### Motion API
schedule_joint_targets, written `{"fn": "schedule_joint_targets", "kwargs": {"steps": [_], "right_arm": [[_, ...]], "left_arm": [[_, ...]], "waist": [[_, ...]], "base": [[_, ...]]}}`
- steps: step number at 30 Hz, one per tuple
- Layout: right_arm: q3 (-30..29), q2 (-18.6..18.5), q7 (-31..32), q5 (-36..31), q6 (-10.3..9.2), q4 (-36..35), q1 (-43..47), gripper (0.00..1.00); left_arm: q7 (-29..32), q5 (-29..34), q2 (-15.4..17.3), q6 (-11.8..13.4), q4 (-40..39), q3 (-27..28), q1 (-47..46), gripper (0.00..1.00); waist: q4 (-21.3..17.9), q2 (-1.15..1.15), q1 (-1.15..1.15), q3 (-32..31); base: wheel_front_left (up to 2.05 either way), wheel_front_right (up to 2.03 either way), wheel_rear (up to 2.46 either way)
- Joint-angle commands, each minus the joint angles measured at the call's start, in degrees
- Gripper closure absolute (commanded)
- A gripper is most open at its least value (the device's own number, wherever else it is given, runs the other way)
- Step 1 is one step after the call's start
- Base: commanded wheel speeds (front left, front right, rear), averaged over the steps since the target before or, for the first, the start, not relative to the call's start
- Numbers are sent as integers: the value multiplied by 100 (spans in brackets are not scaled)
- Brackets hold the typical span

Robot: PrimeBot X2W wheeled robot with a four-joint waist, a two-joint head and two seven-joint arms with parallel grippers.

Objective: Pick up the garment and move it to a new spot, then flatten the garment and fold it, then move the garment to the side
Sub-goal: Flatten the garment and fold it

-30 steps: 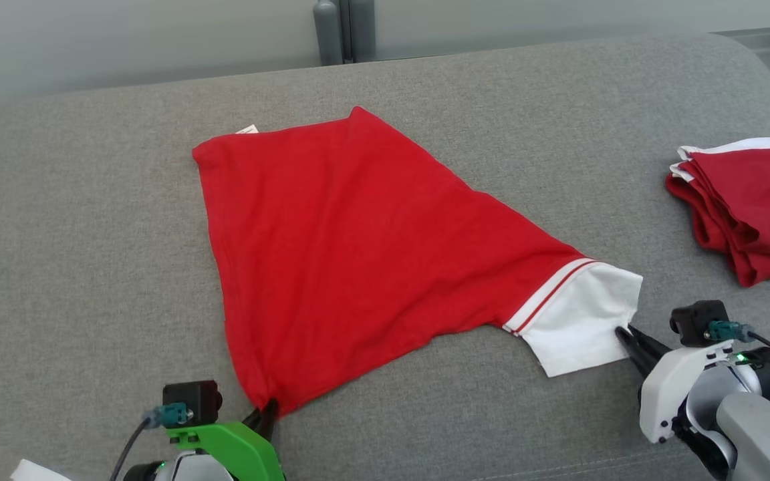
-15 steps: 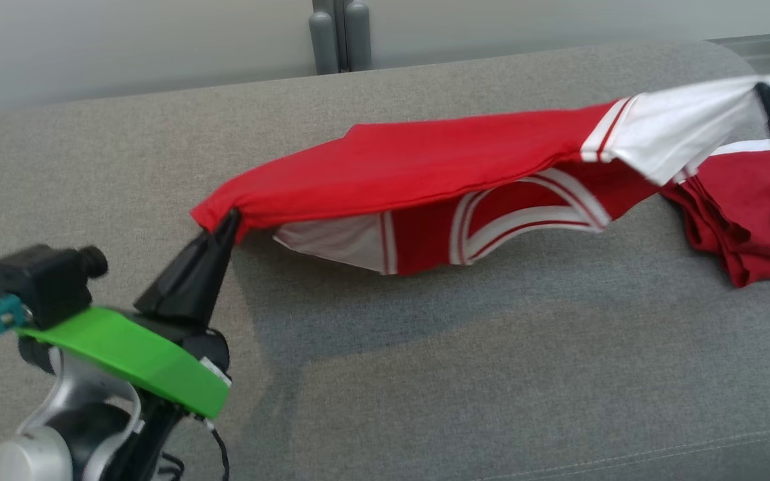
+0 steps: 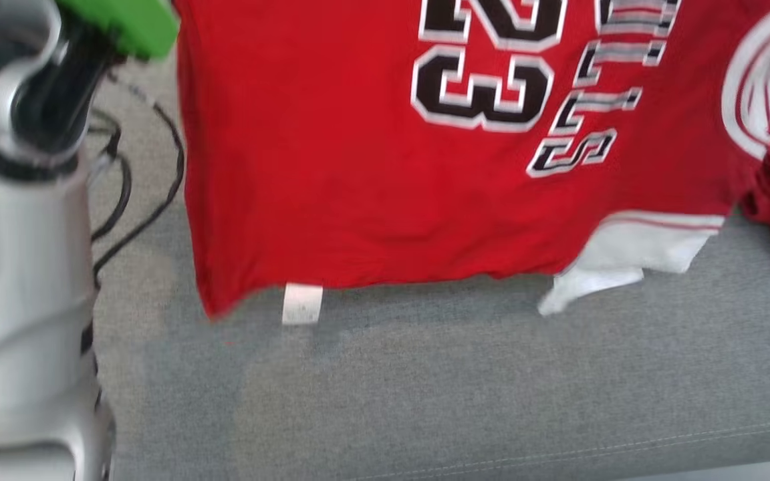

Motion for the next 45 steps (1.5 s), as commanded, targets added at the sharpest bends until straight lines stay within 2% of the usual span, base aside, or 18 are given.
{"fn": "schedule_joint_targets", "kwargs": {"steps": [1, 4, 8, 12, 13, 15, 16, 17, 19, 22, 27, 30, 33, 40, 43, 45], "right_arm": [[-82, 341, 38, -358, -1, 519, -598, 100], [-297, 891, -70, -979, -1, 1373, -1646, 100], [-602, 1567, -531, -1753, -1, 2333, -2798, 100], [-681, 2030, -1055, -2196, -1, 2802, -3627, 100], [-608, 2105, -1171, -2217, -1, 2798, -3750, 100], [-489, 2145, -1334, -2112, -1, 2751, -3829, 100], [-489, 2145, -1334, -2112, -1, 2751, -3829, 100], [-383, 2159, -1388, -2042, -1, 2696, -3763, 100], [-53, 2156, -1420, -1798, -1, 2509, -3384, 100], [476, 1949, -1393, -1331, -1, 2052, -2518, 100], [1105, 1444, -1344, -482, -1, 1118, -512, 100], [1235, 1081, -1440, -206, 0, 731, 579, 100], [1307, 868, -1537, 49, 0, 496, 1613, 100], [1182, 463, -1639, 276, -1, -176, 3465, 100], [1077, 353, -1553, 217, -4, -500, 4277, 100], [974, 268, -1504, 113, -4, -748, 4861, 100]], "left_arm": [[-242, 184, -116, 67, 676, -37, -499, 100], [-743, 519, -256, 158, 1699, -109, -1440, 100], [-1715, 887, -374, 332, 2796, -108, -2475, 100], [-2942, 1083, -444, 195, 3538, -133, -3240, 100], [-3261, 1022, -484, 67, 3683, -137, -3346, 100], [-3845, 1082, -514, -100, 3970, -204, -3478, 100], [-3845, 1082, -514, -100, 3970, -204, -3478, 100], [-4111, 1101, -515, -166, 4112, -223, -3488, 100], [-4597, 1138, -478, -341, 4394, -345, -3314, 100], [-5107, 1149, -317, -485, 4772, -550, -2857, 100], [-5385, 929, -87, -553, 4832, -942, -1645, 100], [-5418, 672, 97, -557, 4605, -1241, -859, 100], [-5437, 561, 332, -557, 4338, -1491, -90, 100], [-5431, 456, 745, -539, 3431, -1605, 1727, 100], [-5404, 362, 851, -386, 3018, -1633, 2622, 100], [-5303, 270, 884, -183, 2626, -1624, 3295, 100]], "waist": [[203, 0, 0, 501], [209, 0, 0, 804], [170, 0, 0, 1168], [114, 0, 0, 1499], [110, 0, 0, 1580], [123, 0, 0, 1715], [123, 0, 0, 1715], [117, 0, 0, 1762], [102, 0, 0, 1787], [52, 0, 0, 1718], [16, 0, 0, 1526], [41, 0, 0, 1364], [82, 0, 0, 1031], [140, 0, 0, 197], [121, 0, 0, -169], [104, 0, 0, -375]], "base": [[0, 0, 0], [0, 0, 0], [0, 0, 0], [0, 0, 0], [0, 0, 0], [0, 0, 0], [0, 0, 0], [0, 0, 0], [0, 0, 0], [0, 0, 0], [0, 0, 0], [0, 0, 0], [0, 0, 0], [0, 0, 0], [0, 0, 0], [0, 0, 0]]}}
